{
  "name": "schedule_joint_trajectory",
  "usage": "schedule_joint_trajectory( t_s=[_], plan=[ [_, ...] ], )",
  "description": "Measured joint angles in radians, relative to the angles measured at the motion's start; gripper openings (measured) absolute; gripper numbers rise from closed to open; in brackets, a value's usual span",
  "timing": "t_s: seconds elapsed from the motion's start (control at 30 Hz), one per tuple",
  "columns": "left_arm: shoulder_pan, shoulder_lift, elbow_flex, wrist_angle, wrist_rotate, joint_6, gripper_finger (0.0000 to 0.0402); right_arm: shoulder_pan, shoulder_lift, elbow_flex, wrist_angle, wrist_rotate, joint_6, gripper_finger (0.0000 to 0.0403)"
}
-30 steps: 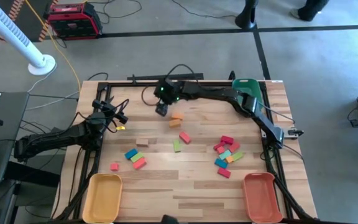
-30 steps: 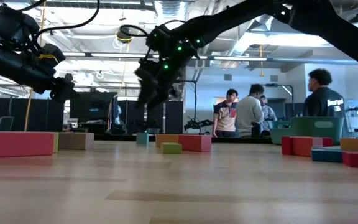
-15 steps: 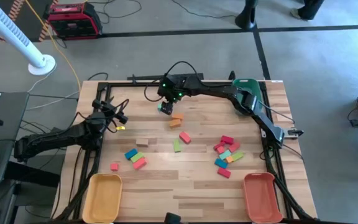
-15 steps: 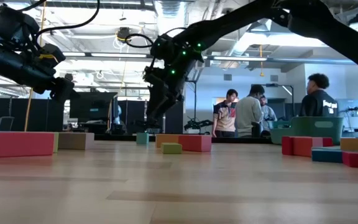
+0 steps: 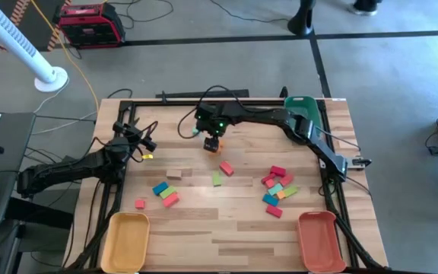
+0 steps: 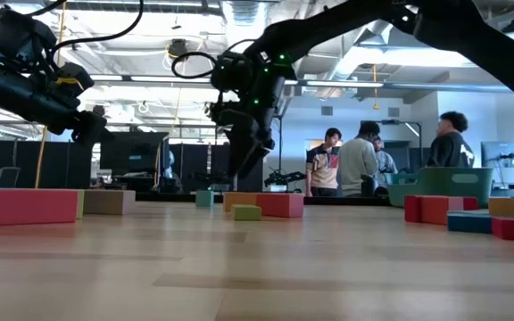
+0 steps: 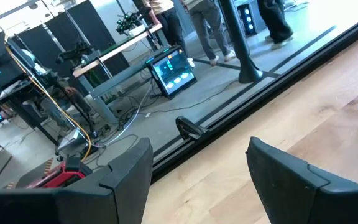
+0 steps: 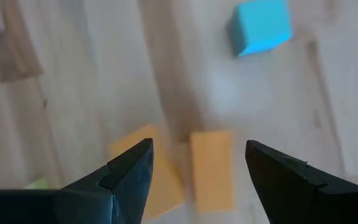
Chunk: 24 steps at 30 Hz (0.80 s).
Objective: Sort blocks by size
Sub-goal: Put the blue square block into the green bin
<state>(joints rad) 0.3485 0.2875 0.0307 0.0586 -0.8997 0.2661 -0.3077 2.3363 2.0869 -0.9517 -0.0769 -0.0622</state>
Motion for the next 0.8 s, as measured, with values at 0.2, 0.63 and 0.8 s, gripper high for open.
schedule_joint_trajectory(
  t_s=[0.2,0.63,0.8],
  plan=[
    [0.000,0.000,0.000,0.000,0.000,0.000,0.0247,0.049,0.000,0.000,-0.076,0.003,-0.017,0.0282],
    [0.000,0.000,0.000,0.000,0.000,0.000,0.0247,0.186,-0.001,-0.001,-0.250,0.035,0.019,0.0282],
    [0.000,0.000,0.000,0.008,0.023,-0.134,0.0247,0.247,-0.002,-0.001,-0.288,0.096,0.039,0.0282]
  ],
)
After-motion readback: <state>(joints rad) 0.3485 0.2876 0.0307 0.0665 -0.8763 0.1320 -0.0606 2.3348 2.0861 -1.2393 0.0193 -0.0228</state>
